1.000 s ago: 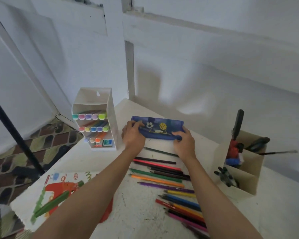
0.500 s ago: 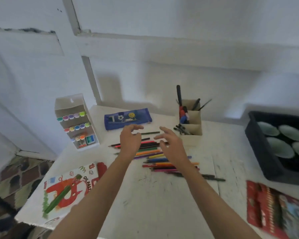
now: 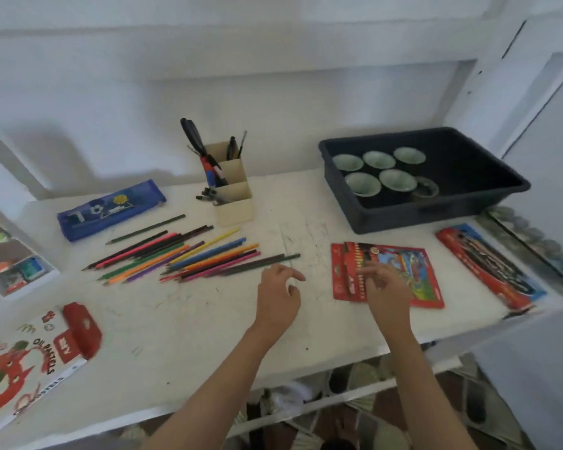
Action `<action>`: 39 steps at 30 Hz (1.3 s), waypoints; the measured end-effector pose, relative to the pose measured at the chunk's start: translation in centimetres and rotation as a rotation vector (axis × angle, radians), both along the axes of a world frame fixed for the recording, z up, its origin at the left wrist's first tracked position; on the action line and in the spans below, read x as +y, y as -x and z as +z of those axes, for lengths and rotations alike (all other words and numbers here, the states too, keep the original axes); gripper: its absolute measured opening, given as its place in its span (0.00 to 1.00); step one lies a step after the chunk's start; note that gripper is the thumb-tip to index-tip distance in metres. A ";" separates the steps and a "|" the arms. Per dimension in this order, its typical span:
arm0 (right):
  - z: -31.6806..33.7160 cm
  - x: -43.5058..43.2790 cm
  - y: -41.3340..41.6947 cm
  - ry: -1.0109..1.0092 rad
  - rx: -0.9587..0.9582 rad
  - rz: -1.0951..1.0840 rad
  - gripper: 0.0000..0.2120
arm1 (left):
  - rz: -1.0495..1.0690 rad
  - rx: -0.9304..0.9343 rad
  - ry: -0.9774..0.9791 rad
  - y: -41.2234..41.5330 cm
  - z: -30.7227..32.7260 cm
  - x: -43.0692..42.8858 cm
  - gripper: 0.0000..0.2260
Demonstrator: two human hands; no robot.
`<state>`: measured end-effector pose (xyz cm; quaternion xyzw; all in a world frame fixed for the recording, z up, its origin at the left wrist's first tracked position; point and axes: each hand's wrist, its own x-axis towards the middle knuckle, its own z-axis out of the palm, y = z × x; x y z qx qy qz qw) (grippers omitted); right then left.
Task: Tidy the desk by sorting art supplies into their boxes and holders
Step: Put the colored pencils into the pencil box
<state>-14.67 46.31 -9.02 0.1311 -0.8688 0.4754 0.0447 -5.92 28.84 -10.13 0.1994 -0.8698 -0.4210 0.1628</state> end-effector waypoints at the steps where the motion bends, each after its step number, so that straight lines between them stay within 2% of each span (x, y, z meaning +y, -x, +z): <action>1: -0.2 1.0 0.7 -0.018 -0.021 -0.013 0.08 | -0.038 -0.018 0.006 0.5 -0.1 1.1 0.14; 4: -0.5 3.8 3.4 -0.089 -0.075 0.015 0.09 | -0.077 -0.151 0.061 2.8 -0.4 4.4 0.12; 9: -0.6 8.0 8.8 -0.250 -0.090 0.197 0.17 | 0.173 -0.329 0.132 7.0 -0.2 9.4 0.18; 14: -1.3 10.5 12.3 -0.355 -0.155 0.319 0.25 | 0.430 -0.329 0.141 9.6 -0.7 12.2 0.14; 20: -1.2 10.5 14.4 -0.629 -0.073 0.403 0.29 | 0.570 -0.359 0.042 11.3 -0.4 12.5 0.14; 23: -0.2 9.8 14.7 -0.686 -0.111 0.445 0.29 | 0.620 -0.346 -0.043 11.7 0.5 11.7 0.12; 26: 0.8 8.9 14.5 -0.598 -0.235 0.516 0.24 | 0.614 -0.166 -0.162 11.5 1.2 10.1 0.04; 28: 1.5 7.9 13.9 -0.413 -0.396 0.591 0.19 | 0.517 -0.057 -0.237 10.9 2.1 9.0 0.04; 30: 2.1 6.5 12.7 -0.240 -0.556 0.663 0.16 | 0.397 -0.054 -0.275 10.0 3.4 7.8 0.04; 32: 2.3 4.9 11.5 -0.117 -0.667 0.699 0.12 | 0.313 -0.024 -0.278 9.1 4.2 6.6 0.05; 34: 2.6 3.0 9.9 -0.019 -0.730 0.727 0.07 | 0.340 0.034 -0.172 7.5 4.4 5.4 0.08; 36: 3.2 1.2 8.2 0.056 -0.726 0.715 0.03 | 0.393 0.048 -0.087 5.6 4.4 4.4 0.15; 39: 3.6 -1.6 5.2 0.120 -0.692 0.723 0.04 | 0.421 -0.005 -0.168 1.8 4.2 2.8 0.34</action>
